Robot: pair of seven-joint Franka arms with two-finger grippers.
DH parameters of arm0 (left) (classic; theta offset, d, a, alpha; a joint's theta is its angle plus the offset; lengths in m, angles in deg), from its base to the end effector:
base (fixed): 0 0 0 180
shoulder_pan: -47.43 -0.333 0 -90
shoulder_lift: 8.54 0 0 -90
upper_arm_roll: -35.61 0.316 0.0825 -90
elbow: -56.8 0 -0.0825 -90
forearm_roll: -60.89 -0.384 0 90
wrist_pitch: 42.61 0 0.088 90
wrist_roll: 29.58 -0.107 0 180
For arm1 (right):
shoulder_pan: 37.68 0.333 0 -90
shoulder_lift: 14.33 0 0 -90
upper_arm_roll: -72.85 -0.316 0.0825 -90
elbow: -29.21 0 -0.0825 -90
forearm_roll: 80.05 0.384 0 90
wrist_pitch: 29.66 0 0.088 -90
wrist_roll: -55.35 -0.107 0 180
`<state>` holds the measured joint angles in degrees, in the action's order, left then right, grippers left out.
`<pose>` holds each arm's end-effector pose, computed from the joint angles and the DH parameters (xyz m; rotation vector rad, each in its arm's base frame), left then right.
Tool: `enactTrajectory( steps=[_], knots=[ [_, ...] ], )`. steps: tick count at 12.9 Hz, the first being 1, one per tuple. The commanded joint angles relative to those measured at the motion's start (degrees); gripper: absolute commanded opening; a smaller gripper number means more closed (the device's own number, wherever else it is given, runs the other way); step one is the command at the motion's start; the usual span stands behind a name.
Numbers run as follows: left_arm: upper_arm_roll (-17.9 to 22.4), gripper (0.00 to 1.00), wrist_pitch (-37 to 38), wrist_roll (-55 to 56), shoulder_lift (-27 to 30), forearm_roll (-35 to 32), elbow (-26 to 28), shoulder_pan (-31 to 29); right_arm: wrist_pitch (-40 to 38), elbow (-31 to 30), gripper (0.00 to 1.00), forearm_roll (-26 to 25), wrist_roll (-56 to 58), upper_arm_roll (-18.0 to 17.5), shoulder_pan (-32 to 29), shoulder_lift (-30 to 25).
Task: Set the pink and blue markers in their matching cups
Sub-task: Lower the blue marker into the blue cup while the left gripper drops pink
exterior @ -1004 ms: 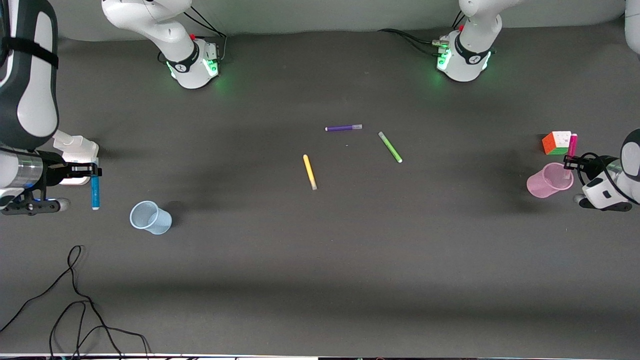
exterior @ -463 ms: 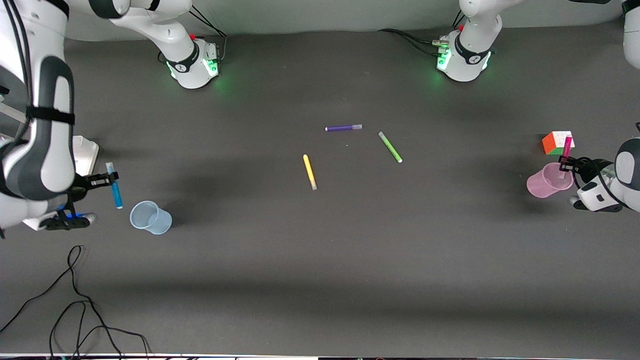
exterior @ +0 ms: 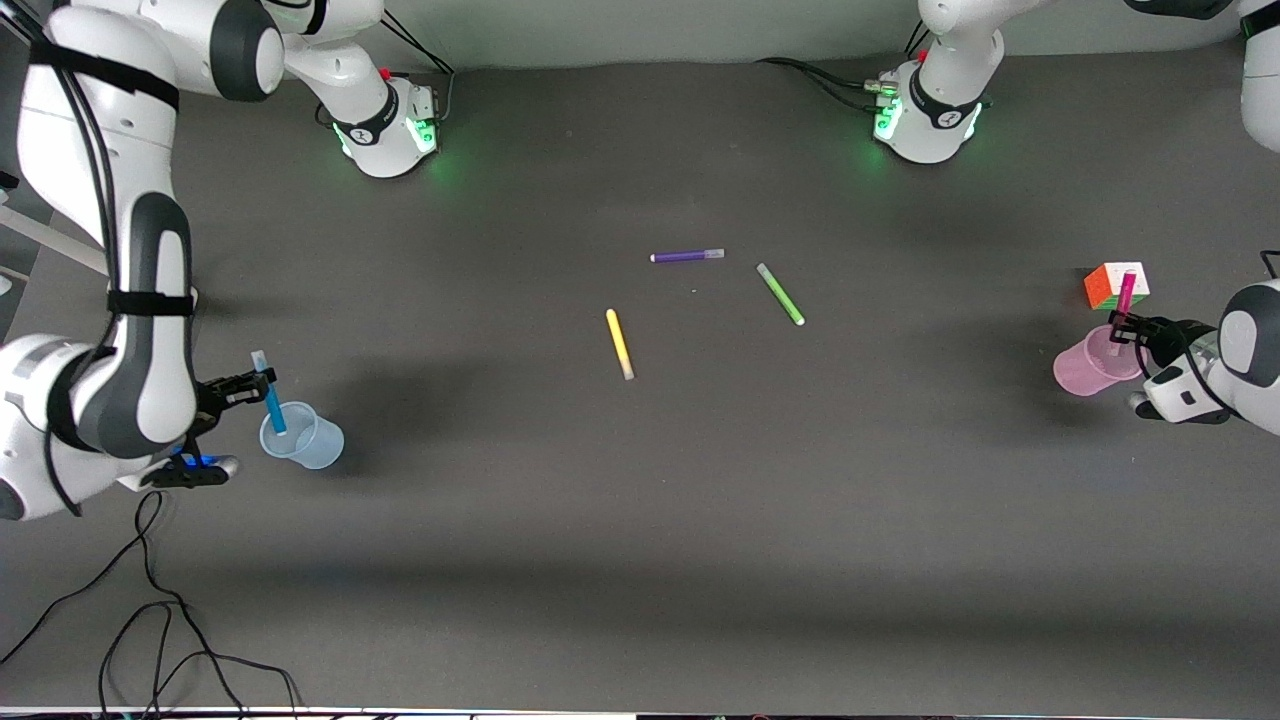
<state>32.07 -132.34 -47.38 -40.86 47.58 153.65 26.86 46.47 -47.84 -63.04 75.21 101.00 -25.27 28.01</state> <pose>0.5563 0.1990 0.2408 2.9204 -0.1430 -1.0811 0.6412 -0.0787 0.2910 -2.8273 -0.0562 0.9571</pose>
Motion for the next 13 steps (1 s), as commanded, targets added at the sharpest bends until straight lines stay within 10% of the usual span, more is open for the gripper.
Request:
enactTrajectory(
  steps=[1,5,13],
  knots=[
    [-0.6,0.00,1.1,0.0,-1.1,0.2,-1.7,-0.2,-2.2,3.7,0.01,1.7,1.4,-0.1,-1.2,2.7],
    [-0.6,0.99,1.0,0.0,-1.2,0.2,-2.2,-0.2,-2.2,4.1,0.01,1.9,1.4,-0.2,-1.9,4.1],
    [-0.8,0.99,1.4,-0.1,-1.4,0.2,-3.2,0.2,-2.0,6.3,0.05,1.9,1.5,-0.3,-2.2,6.5]
  ],
)
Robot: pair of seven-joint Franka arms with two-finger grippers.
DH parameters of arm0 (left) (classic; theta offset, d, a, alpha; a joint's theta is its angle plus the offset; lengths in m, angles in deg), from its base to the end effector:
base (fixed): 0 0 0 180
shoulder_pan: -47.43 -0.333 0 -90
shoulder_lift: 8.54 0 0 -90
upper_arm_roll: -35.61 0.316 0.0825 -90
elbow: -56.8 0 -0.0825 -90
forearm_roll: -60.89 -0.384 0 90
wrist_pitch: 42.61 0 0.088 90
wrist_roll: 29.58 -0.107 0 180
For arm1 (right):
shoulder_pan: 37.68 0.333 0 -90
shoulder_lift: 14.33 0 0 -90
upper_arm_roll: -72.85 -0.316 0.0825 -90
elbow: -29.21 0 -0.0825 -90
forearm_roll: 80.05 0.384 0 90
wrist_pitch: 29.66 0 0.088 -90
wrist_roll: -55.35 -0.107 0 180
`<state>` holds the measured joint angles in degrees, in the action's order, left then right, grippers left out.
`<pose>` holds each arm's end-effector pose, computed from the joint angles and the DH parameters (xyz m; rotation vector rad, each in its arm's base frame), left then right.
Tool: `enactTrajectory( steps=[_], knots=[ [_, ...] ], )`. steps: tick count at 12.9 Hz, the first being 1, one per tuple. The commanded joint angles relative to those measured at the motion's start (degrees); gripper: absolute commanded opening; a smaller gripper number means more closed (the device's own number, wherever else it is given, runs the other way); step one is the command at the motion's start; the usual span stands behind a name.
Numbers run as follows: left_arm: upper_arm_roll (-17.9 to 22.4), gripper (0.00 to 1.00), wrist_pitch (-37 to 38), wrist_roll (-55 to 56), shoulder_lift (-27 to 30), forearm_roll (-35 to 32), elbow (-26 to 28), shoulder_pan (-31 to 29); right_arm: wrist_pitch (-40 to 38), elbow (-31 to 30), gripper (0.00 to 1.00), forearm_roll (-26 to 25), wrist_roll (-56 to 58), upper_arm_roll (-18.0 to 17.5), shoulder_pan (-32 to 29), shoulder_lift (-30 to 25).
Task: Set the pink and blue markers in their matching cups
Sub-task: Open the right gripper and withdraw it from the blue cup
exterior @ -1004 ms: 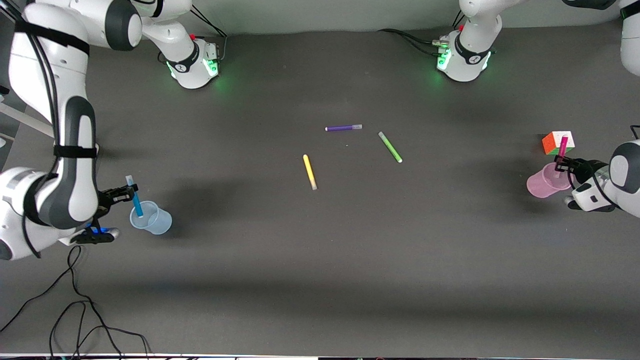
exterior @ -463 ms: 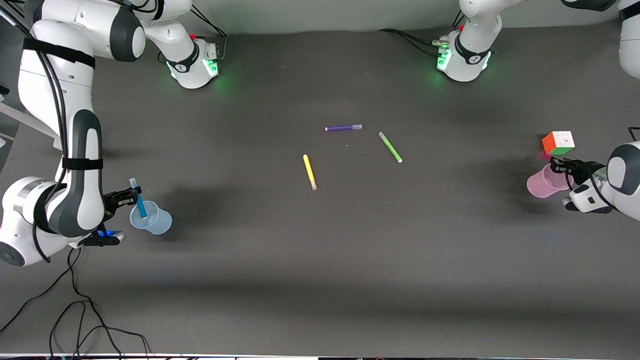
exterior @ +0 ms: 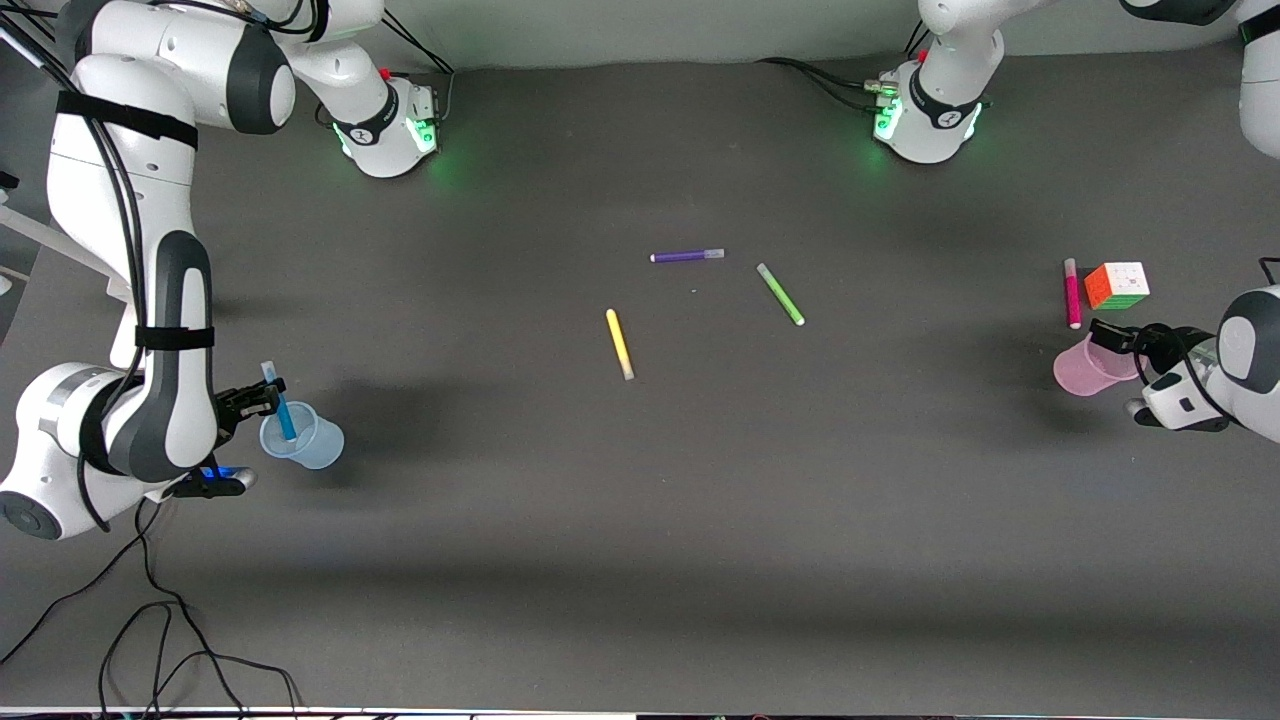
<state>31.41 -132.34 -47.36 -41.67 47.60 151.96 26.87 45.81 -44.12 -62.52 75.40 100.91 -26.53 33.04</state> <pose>0.5659 0.1955 0.2429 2.9305 -0.1567 -1.0566 0.6494 -0.0858 0.2600 -2.8219 -0.0442 1.0081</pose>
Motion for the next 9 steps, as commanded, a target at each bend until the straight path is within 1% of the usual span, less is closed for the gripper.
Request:
enactTrajectory(
  steps=[1,2,3,4,5,6,7,9],
  knots=[
    [-0.1,1.00,1.7,-0.2,-0.6,0.2,-1.6,0.2,-1.2,2.6,0.11,1.4,1.3,-0.2,-1.0,1.6],
    [-0.1,0.99,2.0,-0.2,-0.3,0.2,-1.6,0.3,-1.2,2.6,0.24,1.4,1.2,-0.2,-1.0,1.6],
    [-0.1,0.99,3.1,-0.5,0.3,0.3,-1.7,0.2,-1.1,2.6,0.49,1.3,1.1,-0.3,-1.0,1.7],
    [-0.3,0.99,4.4,-0.9,2.1,0.5,-1.7,-0.4,-1.0,2.6,0.71,1.3,1.1,-0.3,-1.0,1.7],
    [-0.2,0.99,5.1,-3.2,3.8,2.3,-1.6,-0.7,-1.0,2.7,0.86,1.3,0.9,-0.3,-0.9,1.6],
    [0.1,0.99,5.1,-8.4,5.6,4.0,-1.5,-1.5,-1.0,2.7,0.93,1.3,0.8,-0.3,-0.9,1.6],
    [0.1,0.99,5.2,-11.0,6.7,4.2,-1.3,-2.7,-1.0,3.0,1.00,1.3,0.7,-0.3,-0.9,1.4],
    [0.1,0.97,5.0,-11.6,7.9,4.2,-0.2,-3.4,-1.1,3.7,1.00,1.2,0.7,-0.2,-0.8,0.8]
  ],
)
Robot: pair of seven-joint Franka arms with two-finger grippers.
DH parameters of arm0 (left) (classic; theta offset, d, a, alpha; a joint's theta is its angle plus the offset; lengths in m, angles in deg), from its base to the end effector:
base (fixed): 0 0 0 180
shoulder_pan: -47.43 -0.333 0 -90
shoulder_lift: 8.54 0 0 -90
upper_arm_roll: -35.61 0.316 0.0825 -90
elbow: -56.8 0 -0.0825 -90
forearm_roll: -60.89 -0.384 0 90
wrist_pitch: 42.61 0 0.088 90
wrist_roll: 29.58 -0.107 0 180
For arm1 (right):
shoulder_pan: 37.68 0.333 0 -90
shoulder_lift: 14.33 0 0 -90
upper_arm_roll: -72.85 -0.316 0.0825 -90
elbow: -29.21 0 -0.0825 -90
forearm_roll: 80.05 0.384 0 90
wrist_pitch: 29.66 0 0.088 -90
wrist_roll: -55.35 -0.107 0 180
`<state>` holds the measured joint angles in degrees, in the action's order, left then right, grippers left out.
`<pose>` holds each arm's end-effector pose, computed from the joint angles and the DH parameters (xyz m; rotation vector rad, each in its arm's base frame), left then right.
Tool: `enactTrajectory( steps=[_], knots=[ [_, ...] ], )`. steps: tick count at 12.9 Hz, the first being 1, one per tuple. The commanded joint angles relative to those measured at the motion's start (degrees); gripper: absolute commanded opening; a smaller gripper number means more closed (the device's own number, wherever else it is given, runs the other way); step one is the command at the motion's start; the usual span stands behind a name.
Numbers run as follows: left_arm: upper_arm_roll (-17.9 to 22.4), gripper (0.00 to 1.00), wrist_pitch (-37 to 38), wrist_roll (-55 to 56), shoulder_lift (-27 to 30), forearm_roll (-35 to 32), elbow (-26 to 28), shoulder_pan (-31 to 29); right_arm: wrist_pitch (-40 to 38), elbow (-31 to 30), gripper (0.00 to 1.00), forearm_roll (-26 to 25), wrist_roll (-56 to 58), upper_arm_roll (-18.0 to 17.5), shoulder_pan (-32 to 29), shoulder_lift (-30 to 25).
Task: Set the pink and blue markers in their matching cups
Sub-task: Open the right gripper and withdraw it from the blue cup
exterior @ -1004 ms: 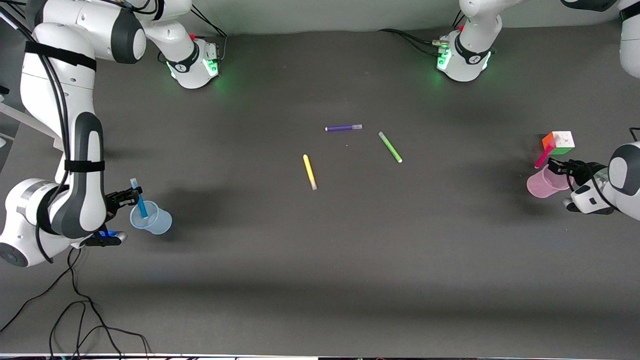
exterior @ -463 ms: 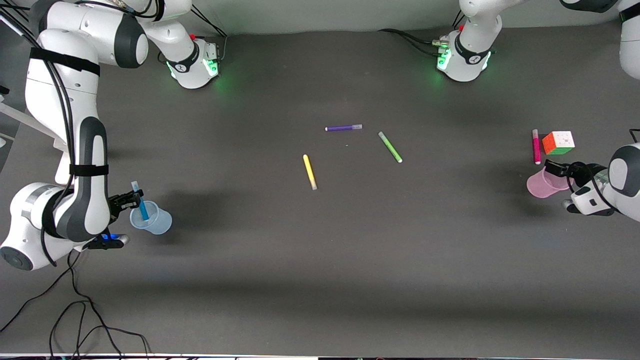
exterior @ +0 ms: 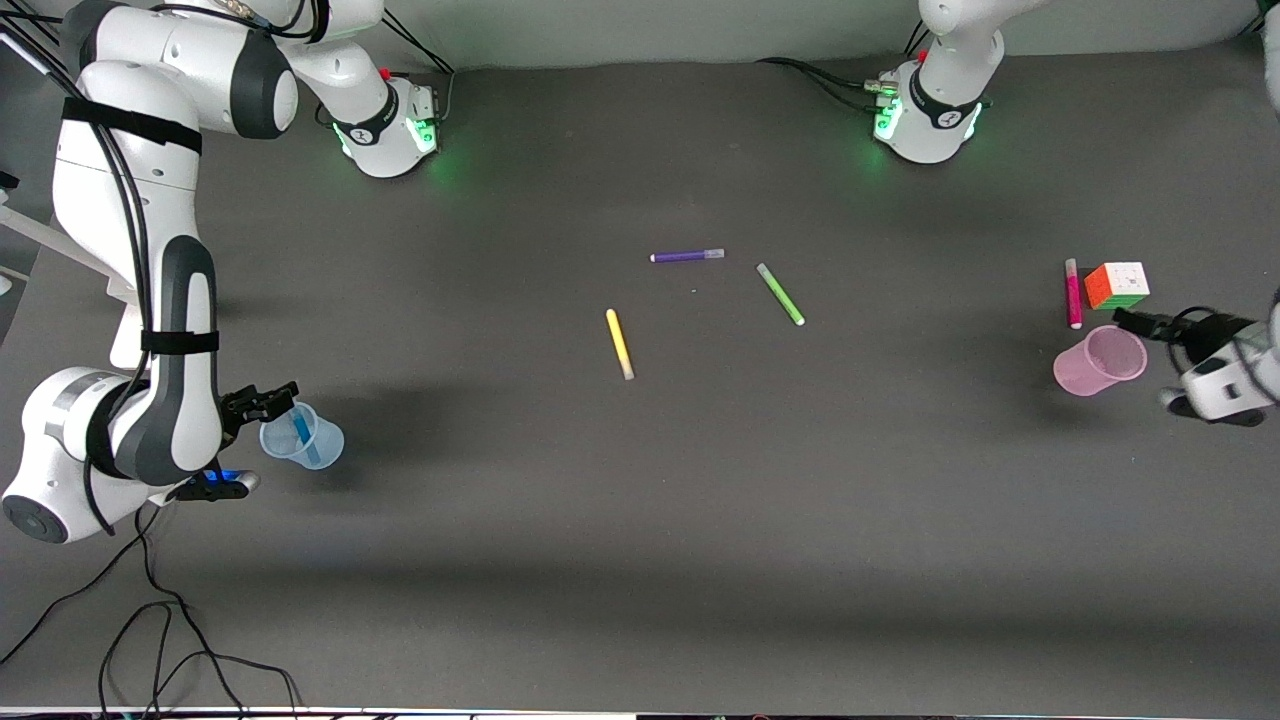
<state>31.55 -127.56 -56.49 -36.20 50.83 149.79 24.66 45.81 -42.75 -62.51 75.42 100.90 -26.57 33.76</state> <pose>0.5624 0.2160 0.3130 2.8719 -0.2684 -0.9339 0.6544 -0.0841 0.2606 -2.8338 -0.0540 0.9974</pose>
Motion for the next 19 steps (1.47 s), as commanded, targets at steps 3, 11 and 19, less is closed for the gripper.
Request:
enactTrajectory(
  steps=[3,11,19],
  knots=[
    [-0.1,0.88,-5.1,-2.8,8.7,0.9,9.1,-2.0,-1.3,2.6,1.00,0.7,0.9,-0.1,-0.3,-2.6],
    [0.1,0.85,-36.2,-2.8,23.1,0.8,40.4,-5.5,-0.8,0.5,1.00,-4.3,-6.1,0.5,3.6,-16.5],
    [0.1,0.67,-56.4,-3.9,15.8,0.1,44.6,-5.6,4.9,-8.4,1.00,-8.3,-12.8,0.6,7.1,-30.9]
  ],
)
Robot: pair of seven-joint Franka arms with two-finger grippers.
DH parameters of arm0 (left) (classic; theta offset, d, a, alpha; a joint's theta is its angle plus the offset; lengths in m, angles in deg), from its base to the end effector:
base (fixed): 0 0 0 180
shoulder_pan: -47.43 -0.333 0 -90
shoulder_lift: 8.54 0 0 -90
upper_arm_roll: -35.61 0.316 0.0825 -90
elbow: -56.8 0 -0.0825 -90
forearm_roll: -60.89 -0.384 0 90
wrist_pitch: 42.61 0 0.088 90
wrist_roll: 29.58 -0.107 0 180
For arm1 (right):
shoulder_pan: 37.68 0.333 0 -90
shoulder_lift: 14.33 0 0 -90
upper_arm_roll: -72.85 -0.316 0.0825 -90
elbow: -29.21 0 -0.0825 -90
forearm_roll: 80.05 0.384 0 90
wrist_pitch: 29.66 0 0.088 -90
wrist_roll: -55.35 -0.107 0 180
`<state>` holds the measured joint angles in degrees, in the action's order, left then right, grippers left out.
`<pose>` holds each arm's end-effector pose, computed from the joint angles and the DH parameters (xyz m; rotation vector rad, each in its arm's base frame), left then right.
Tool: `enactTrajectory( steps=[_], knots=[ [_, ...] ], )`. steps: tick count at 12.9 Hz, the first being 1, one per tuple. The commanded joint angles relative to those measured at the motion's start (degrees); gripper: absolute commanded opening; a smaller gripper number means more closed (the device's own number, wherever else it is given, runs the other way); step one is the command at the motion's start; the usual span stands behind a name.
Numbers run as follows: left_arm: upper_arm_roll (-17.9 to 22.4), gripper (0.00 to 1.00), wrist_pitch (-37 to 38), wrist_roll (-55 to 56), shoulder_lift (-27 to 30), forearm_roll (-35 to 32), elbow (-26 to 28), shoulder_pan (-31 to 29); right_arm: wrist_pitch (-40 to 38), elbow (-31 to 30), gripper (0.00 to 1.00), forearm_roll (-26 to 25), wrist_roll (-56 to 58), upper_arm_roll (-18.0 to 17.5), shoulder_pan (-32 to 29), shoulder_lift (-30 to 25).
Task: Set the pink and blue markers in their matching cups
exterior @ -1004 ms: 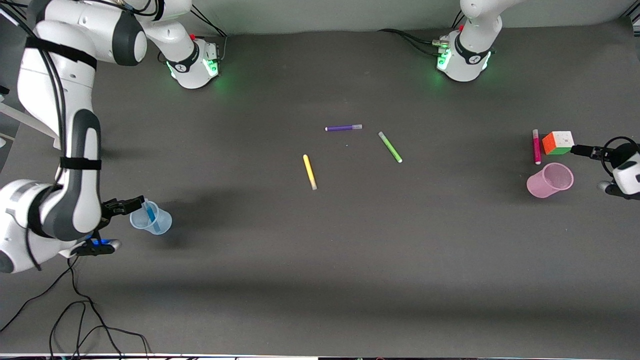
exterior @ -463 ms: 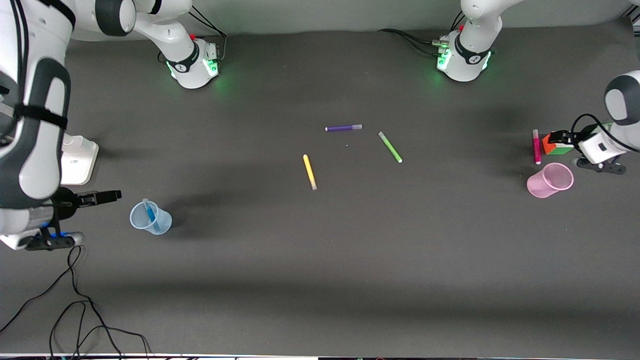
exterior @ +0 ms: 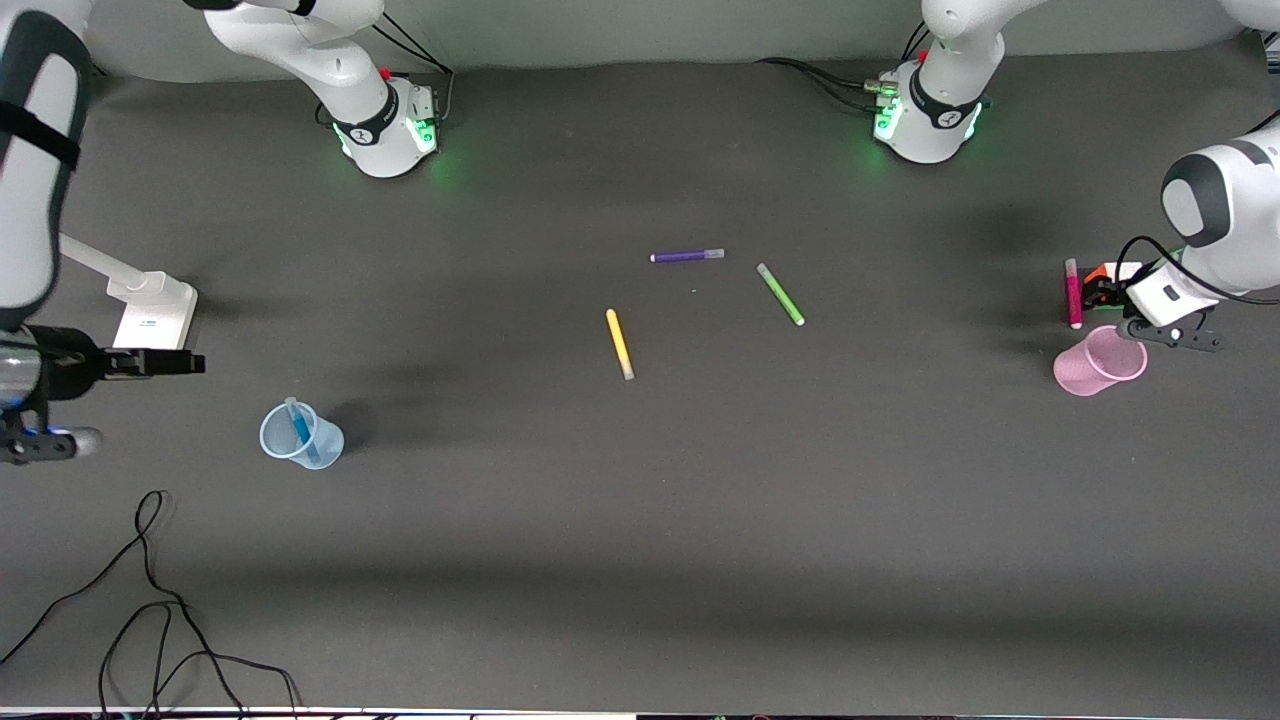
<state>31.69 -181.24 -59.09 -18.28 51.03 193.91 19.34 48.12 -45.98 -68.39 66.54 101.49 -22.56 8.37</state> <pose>0.4431 0.1990 0.2358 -3.0913 0.3577 0.2626 0.6273 -0.0684 0.5136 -3.0291 0.0360 0.4504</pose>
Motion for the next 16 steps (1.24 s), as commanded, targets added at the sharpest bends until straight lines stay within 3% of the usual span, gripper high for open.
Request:
enactTrajectory(
  steps=[1,5,9,12,15,16],
  knots=[
    [0.0,0.67,-3.0,-1.4,-2.9,-0.1,0.5,-0.3,3.8,-6.9,1.00,-3.7,-5.2,-0.1,4.2,-7.5],
    [0.0,0.67,1.1,-1.4,-3.4,-0.1,0.6,-0.7,10.8,-15.6,1.00,-6.1,-7.5,-0.1,7.1,-15.1],
    [0.1,0.66,1.3,-1.9,-4.6,-0.2,0.6,-0.7,13.9,-17.8,1.00,-7.9,-11.5,-2.3,6.2,-18.0],
    [0.1,0.66,0.9,-2.5,-6.3,-0.4,0.6,-2.2,15.9,-20.8,1.00,-9.5,-11.9,-15.7,-6.1,-21.6],
    [0.1,0.65,1.0,-2.5,-6.7,-0.8,0.6,-2.3,15.6,-20.0,1.00,-9.5,-11.7,-25.9,-17.5,-22.2],
    [0.1,0.55,1.1,-2.4,-6.7,-0.8,0.6,-2.3,15.4,-19.7,1.00,-9.5,-11.7,-27.0,-18.6,-22.2]
  ],
)
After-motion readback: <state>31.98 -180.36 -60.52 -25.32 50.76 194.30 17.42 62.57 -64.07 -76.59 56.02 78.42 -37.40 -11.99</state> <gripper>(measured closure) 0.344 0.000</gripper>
